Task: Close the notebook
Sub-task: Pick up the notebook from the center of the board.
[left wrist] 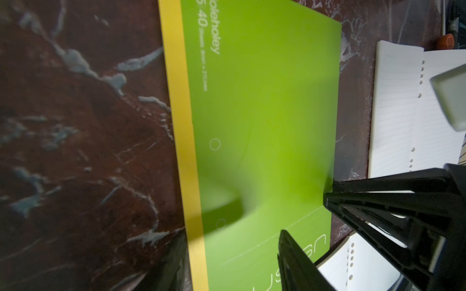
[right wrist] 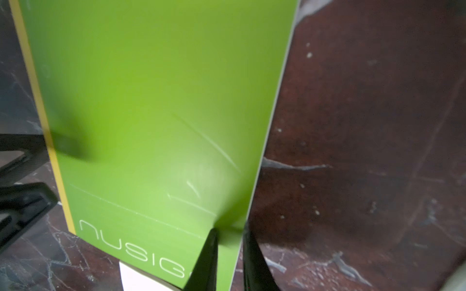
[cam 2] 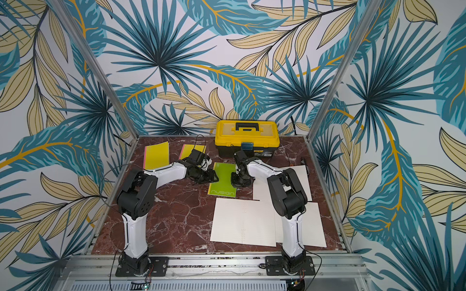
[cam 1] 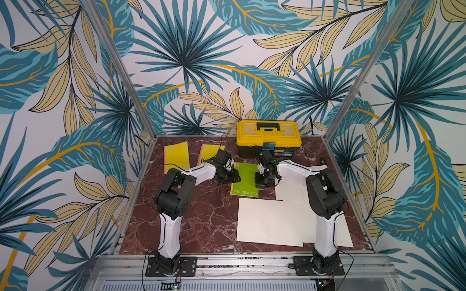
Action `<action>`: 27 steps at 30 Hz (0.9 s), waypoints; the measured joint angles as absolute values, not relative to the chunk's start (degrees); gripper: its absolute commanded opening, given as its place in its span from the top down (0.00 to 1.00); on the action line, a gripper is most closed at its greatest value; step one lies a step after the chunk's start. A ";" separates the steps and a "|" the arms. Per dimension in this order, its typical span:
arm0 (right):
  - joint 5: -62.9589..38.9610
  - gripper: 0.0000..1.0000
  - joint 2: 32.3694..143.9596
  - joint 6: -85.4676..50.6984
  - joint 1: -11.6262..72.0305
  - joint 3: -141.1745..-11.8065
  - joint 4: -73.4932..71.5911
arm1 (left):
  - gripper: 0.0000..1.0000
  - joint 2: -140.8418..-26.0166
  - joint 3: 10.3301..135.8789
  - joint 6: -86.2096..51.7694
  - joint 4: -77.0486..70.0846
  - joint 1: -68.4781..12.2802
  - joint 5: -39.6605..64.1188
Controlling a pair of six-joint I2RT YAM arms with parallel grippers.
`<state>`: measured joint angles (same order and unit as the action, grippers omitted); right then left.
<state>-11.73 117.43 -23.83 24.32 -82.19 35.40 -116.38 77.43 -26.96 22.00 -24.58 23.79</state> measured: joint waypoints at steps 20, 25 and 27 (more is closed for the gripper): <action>-14.66 0.82 121.80 -24.45 25.52 -87.99 35.38 | 0.47 -111.22 68.64 -29.08 16.88 -21.17 26.33; -14.66 0.83 121.82 -24.45 26.09 -87.94 34.54 | 0.47 -109.47 67.72 -29.19 17.93 -21.17 25.47; -14.74 0.82 121.82 -24.43 26.30 -87.83 34.17 | 0.48 -108.53 67.72 -29.15 18.85 -21.15 25.06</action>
<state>-14.74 121.82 -24.43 26.30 -87.83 34.17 -108.53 67.72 -29.15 18.85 -21.15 25.06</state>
